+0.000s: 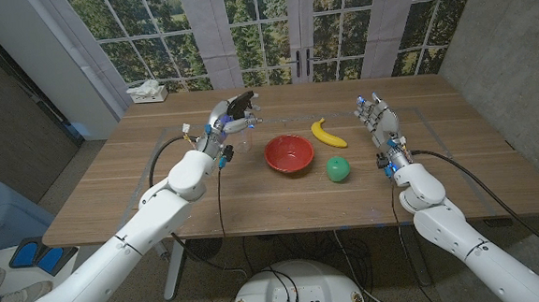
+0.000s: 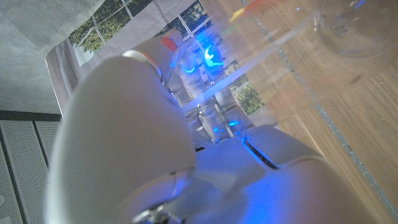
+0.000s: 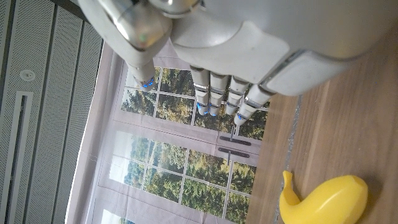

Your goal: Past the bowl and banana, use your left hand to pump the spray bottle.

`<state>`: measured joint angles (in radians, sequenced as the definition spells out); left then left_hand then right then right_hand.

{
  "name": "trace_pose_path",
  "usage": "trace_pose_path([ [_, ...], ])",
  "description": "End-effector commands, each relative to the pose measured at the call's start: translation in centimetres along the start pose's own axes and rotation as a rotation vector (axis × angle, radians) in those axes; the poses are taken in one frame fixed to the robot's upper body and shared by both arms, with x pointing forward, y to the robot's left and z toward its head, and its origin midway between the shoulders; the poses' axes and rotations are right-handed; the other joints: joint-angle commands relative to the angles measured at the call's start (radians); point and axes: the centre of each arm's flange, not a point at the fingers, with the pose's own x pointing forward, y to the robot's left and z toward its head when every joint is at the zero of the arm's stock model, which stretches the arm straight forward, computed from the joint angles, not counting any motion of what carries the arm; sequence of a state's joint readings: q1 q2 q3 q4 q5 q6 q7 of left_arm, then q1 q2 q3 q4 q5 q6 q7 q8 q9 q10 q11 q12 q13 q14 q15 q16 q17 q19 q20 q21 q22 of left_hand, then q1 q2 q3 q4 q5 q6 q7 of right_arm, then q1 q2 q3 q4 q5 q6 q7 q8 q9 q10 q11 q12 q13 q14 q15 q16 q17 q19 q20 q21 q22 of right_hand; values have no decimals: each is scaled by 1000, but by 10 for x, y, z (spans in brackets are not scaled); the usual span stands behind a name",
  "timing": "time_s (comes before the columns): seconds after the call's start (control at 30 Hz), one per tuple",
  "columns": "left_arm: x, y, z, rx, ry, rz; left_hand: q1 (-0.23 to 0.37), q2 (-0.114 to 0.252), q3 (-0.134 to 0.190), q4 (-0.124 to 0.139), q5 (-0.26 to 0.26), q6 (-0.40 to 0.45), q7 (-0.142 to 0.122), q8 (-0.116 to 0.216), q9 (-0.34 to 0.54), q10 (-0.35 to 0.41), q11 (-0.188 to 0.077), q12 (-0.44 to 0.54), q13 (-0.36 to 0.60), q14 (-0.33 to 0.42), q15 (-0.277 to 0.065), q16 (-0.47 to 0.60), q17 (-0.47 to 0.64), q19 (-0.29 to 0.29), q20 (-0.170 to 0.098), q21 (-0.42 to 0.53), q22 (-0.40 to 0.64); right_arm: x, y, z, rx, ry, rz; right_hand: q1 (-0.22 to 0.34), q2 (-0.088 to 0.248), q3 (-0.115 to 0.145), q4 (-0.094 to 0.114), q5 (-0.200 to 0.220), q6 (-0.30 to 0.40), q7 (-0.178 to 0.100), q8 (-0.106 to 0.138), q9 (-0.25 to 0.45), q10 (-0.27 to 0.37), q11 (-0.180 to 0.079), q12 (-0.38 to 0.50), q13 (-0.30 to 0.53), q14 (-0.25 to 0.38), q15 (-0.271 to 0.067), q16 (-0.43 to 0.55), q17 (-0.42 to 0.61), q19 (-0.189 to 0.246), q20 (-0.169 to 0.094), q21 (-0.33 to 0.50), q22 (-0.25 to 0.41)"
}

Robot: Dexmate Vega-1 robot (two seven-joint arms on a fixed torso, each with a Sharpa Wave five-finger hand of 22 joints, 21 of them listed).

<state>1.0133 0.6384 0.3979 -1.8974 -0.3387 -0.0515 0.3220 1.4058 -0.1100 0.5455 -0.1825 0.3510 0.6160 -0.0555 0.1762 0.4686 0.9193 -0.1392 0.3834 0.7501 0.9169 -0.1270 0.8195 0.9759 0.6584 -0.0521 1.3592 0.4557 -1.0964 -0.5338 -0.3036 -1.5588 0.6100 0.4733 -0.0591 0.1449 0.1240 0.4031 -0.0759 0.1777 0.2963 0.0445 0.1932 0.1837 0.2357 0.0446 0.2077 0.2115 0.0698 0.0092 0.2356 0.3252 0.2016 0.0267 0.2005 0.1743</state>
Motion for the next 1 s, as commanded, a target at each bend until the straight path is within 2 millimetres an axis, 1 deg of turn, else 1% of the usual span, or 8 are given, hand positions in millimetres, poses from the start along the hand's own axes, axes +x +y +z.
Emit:
trace_pose_path([
  [0.03, -14, 9, -7, 9, 0, 143, 247, 251, 12, 0, -1, -11, -2, -4, -7, -7, 0, -1, 0, 13, -88, -6, -5, 17, -164, 197, 227, 5, 5, 1, -2, 4, 17, -5, 20, 1, -4, 1, 5, 2, 2, 2, 7, 2, 3, 4, 6, 5, 6, 2, 6, 2, 2, 3],
  [0.2, -17, 14, -14, 8, 13, 184, 246, 249, 15, 0, -2, -21, -6, -6, -17, -10, -1, -1, 1, 18, -88, -8, -10, 20, -164, 196, 221, 8, 7, 1, -6, 6, 27, -5, 20, 1, -4, 1, 4, 1, 2, 2, 8, 2, 3, 4, 5, 5, 6, 2, 6, 2, 2, 3],
  [0.3, -18, 16, -17, 18, 21, 195, 244, 245, 20, -1, -4, -87, -11, -17, -37, -24, 2, -16, -16, 25, -88, -14, -20, 23, -164, 195, 211, 10, 9, 1, -7, 6, 31, -5, 20, 1, -4, 1, 5, 1, 2, 2, 7, 2, 3, 4, 5, 5, 6, 2, 6, 2, 2, 3],
  [0.47, -18, 20, -24, 15, 38, 223, 242, 231, 38, -2, -5, -168, -25, -1, -105, -179, 27, -134, -82, 44, -91, -26, -47, 35, -164, 193, 178, 13, 10, 2, -8, 8, 39, -5, 20, 1, -4, 1, 5, 1, 2, 2, 7, 2, 3, 4, 5, 5, 6, 2, 6, 3, 1, 3],
  [0.57, -19, 23, -28, 8, 46, 244, 240, 228, 42, -1, -6, -189, -23, -2, -124, -228, 32, -172, -106, 43, -92, -39, -64, 36, -164, 195, 169, 14, 11, 2, -12, 8, 39, -6, 20, 1, -5, 1, 5, 0, 2, 2, 7, 2, 3, 4, 5, 4, 6, 2, 6, 3, 2, 3],
  [0.63, -19, 25, -31, 8, 54, 254, 248, 224, 57, -6, -7, -226, -20, -3, -147, -273, 34, -200, -138, 49, -93, -74, -118, 31, -164, 184, 151, 15, 12, 2, -14, 11, 41, -6, 20, 1, -5, 1, 5, 0, 2, 2, 7, 3, 3, 4, 6, 6, 6, 2, 6, 3, 2, 3],
  [0.83, -20, 29, -40, -3, 49, 292, 250, 213, 90, -5, -5, -255, -15, 1, -177, -287, 31, -203, -177, 72, -91, -119, -197, 11, -158, 155, 113, 17, 12, 2, -15, 14, 47, -6, 19, 1, -5, 1, 5, 0, 2, 2, 7, 2, 3, 4, 6, 7, 6, 2, 6, 4, 2, 3],
  [1.0, -20, 33, -47, -19, 56, 329, 220, 205, 143, 1, -9, -289, -11, 0, -218, -300, 32, -199, -228, 74, -89, -187, -294, -21, -157, 103, 43, 19, 14, 1, -14, 15, 53, -6, 19, 1, -5, 1, 5, 1, 2, 2, 7, 3, 3, 4, 5, 5, 6, 2, 6, 4, 2, 3],
])
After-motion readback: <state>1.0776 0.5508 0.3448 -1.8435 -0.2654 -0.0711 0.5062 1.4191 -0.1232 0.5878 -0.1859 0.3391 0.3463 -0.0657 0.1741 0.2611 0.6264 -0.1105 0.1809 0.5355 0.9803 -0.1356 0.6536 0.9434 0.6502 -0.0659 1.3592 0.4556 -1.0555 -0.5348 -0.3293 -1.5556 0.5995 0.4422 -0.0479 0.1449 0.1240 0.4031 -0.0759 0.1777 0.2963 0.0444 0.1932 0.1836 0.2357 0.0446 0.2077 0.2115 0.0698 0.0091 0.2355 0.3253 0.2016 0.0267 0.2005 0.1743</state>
